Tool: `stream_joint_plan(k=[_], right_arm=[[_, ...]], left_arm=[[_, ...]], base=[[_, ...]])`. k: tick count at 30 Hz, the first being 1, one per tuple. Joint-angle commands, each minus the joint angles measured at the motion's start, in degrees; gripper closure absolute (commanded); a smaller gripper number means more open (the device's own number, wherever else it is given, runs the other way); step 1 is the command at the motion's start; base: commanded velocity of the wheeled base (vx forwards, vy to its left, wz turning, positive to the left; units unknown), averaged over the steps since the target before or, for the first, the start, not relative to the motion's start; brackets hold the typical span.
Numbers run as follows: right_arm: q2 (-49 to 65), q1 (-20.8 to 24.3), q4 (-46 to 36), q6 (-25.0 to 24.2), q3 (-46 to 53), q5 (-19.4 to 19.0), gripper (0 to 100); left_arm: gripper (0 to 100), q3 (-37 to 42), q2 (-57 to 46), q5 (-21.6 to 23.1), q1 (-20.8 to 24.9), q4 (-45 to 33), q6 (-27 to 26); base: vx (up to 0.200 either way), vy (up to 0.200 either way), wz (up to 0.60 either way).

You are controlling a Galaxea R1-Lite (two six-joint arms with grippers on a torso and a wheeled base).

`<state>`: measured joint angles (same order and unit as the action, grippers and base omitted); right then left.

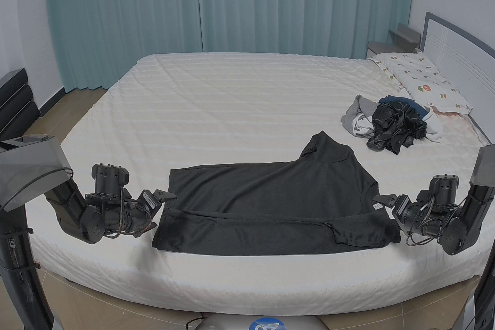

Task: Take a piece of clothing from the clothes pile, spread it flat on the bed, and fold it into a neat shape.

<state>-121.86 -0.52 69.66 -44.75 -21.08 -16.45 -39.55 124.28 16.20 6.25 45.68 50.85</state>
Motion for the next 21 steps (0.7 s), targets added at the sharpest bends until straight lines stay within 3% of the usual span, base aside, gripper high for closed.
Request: stream_joint_plan(k=[1, 6, 20, 21], right_arm=[[-1.19, 0.17, 0.04, 0.02, 0.25, -0.08, 0], [-1.37, 0.17, 0.04, 0.02, 0.25, 0.01, 0], [-1.63, 0.26, 0.04, 0.19, 0.25, 0.01, 0], [-1.72, 0.26, 0.04, 0.19, 0.25, 0.01, 0]], left_arm=[[0, 1.05, 1.31, 0.85, -0.45, 2.31, -2.95], [0, 1.14, 5.18, 0.76, 0.07, 7.5, -4.79], [0, 2.72, 6.23, -0.03, 0.43, 7.58, -9.19], [100, 2.9, 6.15, -0.03, 0.43, 7.41, -9.54]], base=[[0.0, 0.0, 0.0], [0.0, 0.0, 0.0], [0.0, 0.0, 0.0], [0.0, 0.0, 0.0]])
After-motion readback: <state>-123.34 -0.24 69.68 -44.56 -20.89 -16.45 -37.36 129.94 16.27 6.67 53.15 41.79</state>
